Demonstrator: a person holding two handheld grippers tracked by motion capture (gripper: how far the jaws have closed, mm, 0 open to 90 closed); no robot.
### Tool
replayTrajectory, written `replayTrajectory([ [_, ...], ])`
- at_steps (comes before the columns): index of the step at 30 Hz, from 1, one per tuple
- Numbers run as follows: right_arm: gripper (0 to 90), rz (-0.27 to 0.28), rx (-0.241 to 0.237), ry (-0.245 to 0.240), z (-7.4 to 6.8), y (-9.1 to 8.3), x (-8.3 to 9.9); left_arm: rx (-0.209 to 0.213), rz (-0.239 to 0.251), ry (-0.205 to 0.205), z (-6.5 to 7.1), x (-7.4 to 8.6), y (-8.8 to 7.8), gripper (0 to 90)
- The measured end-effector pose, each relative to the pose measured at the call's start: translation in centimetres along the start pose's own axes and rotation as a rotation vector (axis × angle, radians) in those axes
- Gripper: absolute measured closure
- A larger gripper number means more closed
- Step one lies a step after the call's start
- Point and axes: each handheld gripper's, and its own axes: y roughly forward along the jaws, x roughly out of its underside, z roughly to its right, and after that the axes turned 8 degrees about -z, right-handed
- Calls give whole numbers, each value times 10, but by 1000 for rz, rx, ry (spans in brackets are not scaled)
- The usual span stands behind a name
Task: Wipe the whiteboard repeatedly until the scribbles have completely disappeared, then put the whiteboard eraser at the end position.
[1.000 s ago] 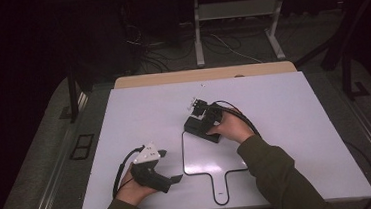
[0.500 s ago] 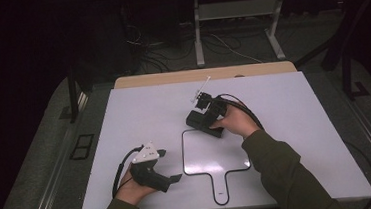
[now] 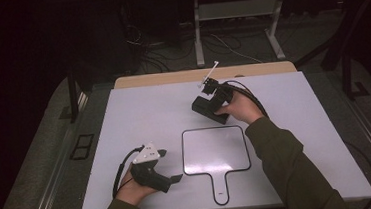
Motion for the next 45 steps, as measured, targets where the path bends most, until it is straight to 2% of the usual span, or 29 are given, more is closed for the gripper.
replayTrajectory([
  [4,389,14,0,37,12,0,-1,-1,-2,2,0,0,-1,0],
  [9,389,20,14,55,25,5,-2,-2,-2,8,-1,0,-1,0],
  [12,388,25,14,65,34,11,-2,0,-1,0,-1,0,-1,0],
  [13,389,28,0,85,35,13,-2,-1,-1,-1,-1,0,-1,0],
  [18,388,10,0,78,42,27,-1,1,-2,1,-2,1,-1,0],
  [19,388,3,13,72,44,30,-1,2,1,-1,-2,1,-1,0],
  [20,388,4,0,86,45,33,-1,3,4,-3,-2,1,-1,0],
  [24,387,-14,-7,82,48,45,-2,0,3,-6,-2,2,-2,0],
  [28,385,-56,17,66,48,56,-1,0,7,-3,-4,1,-2,0],
  [32,384,-47,7,61,50,55,1,2,-1,-3,-4,1,-1,0],
  [36,360,-22,3,78,50,52,3,1,-7,-3,-6,1,1,0],
  [37,342,-10,-9,82,49,52,3,3,-6,-6,-6,1,1,0],
  [41,311,36,-5,102,49,45,6,2,-7,-5,-6,1,3,0],
  [42,306,50,-18,111,49,42,6,2,-6,-5,-6,1,3,0],
  [45,274,68,-23,114,49,38,8,0,-5,-11,-7,1,4,0],
])
